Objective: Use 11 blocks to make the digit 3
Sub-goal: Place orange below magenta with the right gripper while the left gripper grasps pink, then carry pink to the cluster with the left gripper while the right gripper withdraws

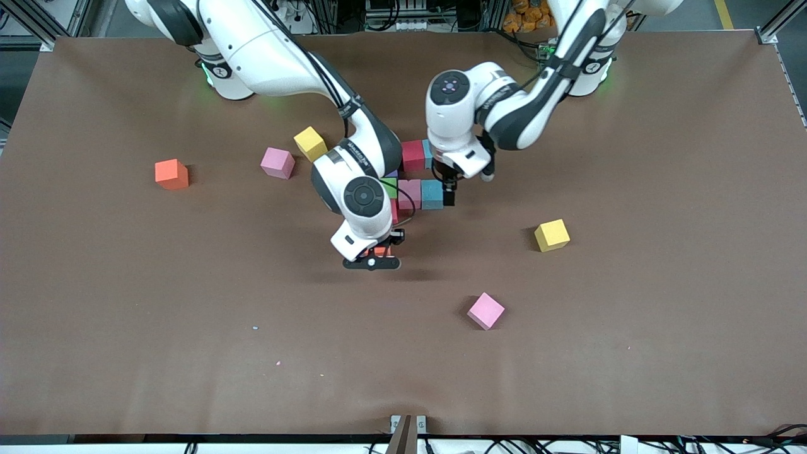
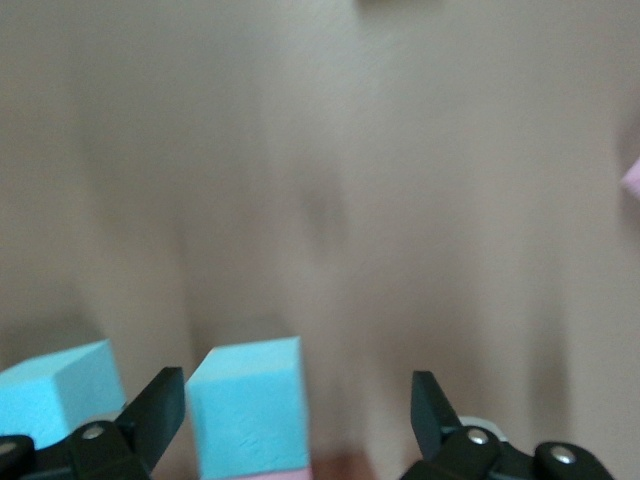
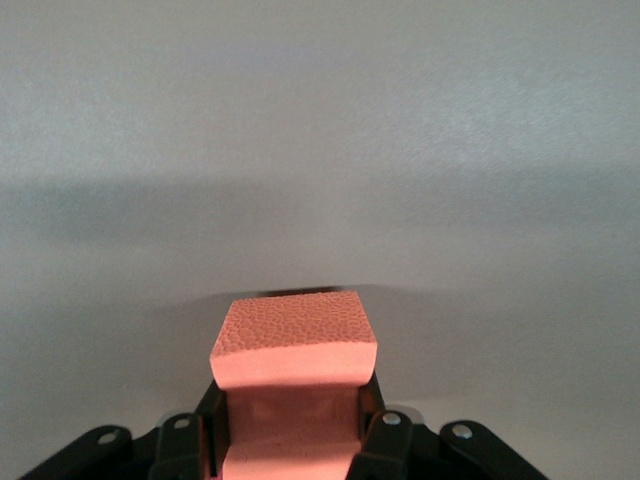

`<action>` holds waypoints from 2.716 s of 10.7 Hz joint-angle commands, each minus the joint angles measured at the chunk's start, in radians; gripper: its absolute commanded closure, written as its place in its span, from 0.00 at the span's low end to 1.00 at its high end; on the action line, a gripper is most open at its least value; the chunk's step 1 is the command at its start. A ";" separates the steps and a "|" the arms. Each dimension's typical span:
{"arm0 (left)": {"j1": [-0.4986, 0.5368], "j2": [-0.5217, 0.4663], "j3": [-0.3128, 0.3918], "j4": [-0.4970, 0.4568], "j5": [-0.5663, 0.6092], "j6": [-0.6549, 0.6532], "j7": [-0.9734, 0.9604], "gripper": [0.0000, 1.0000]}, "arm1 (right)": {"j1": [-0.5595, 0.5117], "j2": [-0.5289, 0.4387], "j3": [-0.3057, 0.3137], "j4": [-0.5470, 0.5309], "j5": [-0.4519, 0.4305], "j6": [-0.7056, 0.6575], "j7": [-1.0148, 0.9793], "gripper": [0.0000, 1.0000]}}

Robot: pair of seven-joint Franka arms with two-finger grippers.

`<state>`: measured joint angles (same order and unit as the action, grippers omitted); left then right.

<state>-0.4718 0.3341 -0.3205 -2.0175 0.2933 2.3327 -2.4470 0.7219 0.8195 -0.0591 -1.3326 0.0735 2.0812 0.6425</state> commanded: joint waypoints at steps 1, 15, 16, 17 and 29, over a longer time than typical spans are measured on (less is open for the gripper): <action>0.088 -0.006 -0.011 0.038 -0.022 -0.010 0.132 0.00 | 0.014 0.023 -0.004 0.041 -0.018 -0.024 0.031 0.95; 0.216 0.479 0.084 0.743 -0.117 -0.210 0.962 0.00 | 0.047 0.029 -0.004 0.030 -0.041 -0.015 0.037 0.11; 0.216 0.493 0.095 0.756 -0.117 -0.196 0.988 0.00 | 0.047 0.030 -0.004 0.030 -0.050 -0.015 0.037 0.00; 0.216 0.509 0.097 0.767 -0.117 -0.164 1.000 0.00 | 0.053 0.032 -0.004 0.029 -0.061 -0.010 0.039 0.00; 0.162 0.609 0.153 0.807 -0.117 -0.012 1.001 0.00 | -0.169 -0.166 0.001 0.014 -0.024 -0.305 -0.130 0.00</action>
<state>-0.3003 0.9181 -0.1783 -1.2379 0.1836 2.3015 -1.4629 0.6128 0.7146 -0.0743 -1.2873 0.0365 1.8197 0.5808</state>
